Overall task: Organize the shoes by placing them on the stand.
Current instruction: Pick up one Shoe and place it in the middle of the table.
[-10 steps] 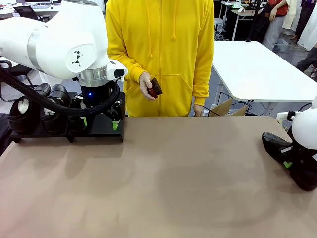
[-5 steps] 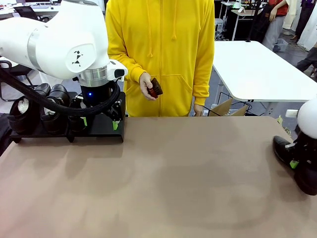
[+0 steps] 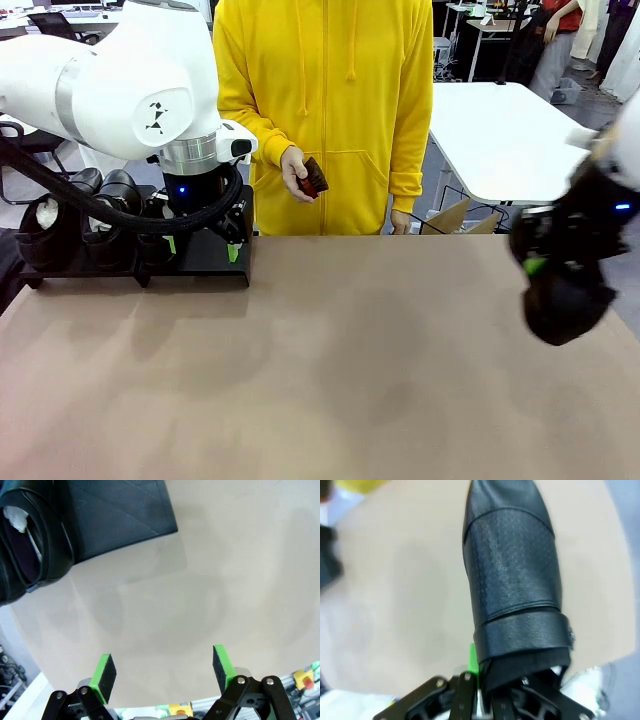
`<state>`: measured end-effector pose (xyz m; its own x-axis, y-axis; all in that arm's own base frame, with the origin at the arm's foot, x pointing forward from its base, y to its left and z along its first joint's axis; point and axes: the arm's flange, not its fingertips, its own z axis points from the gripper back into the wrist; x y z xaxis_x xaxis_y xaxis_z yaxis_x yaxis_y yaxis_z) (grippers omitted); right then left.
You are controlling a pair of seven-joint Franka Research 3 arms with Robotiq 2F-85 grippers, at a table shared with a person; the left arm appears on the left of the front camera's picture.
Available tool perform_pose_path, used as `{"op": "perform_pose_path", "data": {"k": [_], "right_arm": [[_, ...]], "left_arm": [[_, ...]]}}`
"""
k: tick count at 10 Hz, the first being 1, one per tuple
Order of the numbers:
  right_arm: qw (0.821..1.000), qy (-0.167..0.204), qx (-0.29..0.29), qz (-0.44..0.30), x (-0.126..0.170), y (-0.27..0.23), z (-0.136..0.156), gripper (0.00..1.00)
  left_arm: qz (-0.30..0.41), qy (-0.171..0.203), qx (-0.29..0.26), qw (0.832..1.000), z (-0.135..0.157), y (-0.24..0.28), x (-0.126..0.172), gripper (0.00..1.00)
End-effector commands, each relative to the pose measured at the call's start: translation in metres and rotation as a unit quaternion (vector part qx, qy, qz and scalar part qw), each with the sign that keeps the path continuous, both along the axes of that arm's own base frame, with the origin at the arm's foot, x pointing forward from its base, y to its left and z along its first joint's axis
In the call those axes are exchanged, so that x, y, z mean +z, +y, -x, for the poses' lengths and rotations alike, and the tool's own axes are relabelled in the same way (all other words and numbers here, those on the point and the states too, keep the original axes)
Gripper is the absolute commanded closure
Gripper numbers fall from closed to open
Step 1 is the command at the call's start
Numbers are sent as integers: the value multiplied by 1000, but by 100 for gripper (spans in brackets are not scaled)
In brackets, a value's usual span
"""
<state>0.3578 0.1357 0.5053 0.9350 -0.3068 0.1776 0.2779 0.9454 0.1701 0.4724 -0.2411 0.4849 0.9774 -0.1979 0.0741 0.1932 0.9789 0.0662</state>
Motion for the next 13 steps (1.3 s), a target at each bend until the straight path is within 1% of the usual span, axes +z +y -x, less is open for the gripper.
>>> {"op": "perform_pose_path", "data": {"k": [1, 2, 3, 4, 5, 6, 7, 8, 9, 11, 13], "right_arm": [[1000, -4, 5, 20, -38, 72, -24, 100], [1000, -5, 6, 23, -55, 102, -27, 100], [999, -19, 10, 25, -73, 130, -36, 100], [1000, 4, 16, 24, -86, 148, -41, 100], [999, 11, 25, 21, -95, 162, -44, 100], [999, 8, 43, 25, -104, 173, -47, 100], [997, 15, 64, 31, -115, 182, -48, 100], [996, 25, 80, 36, -125, 189, -49, 98], [994, 36, 91, 40, -132, 192, -50, 89], [993, 58, 94, 37, -141, 197, -53, 54], [993, 58, 98, 37, -141, 199, -49, 18]], "left_arm": [[2, -2, -2, 1000, 0, 3, 2, 0], [2, -2, -2, 1000, 0, 3, 2, 0], [2, -2, -2, 1000, 0, 3, 2, 0], [2, -2, -2, 1000, 0, 3, 2, 0], [2, -2, -2, 1000, 0, 3, 2, 0], [2, -2, -2, 1000, 0, 3, 2, 0], [2, -2, -2, 1000, 0, 3, 2, 0], [2, -2, -2, 1000, 0, 3, 2, 0], [2, -2, -2, 1000, 0, 3, 2, 0], [2, -2, -2, 1000, 0, 3, 2, 0], [2, -2, -2, 1000, 0, 3, 2, 0]]}}
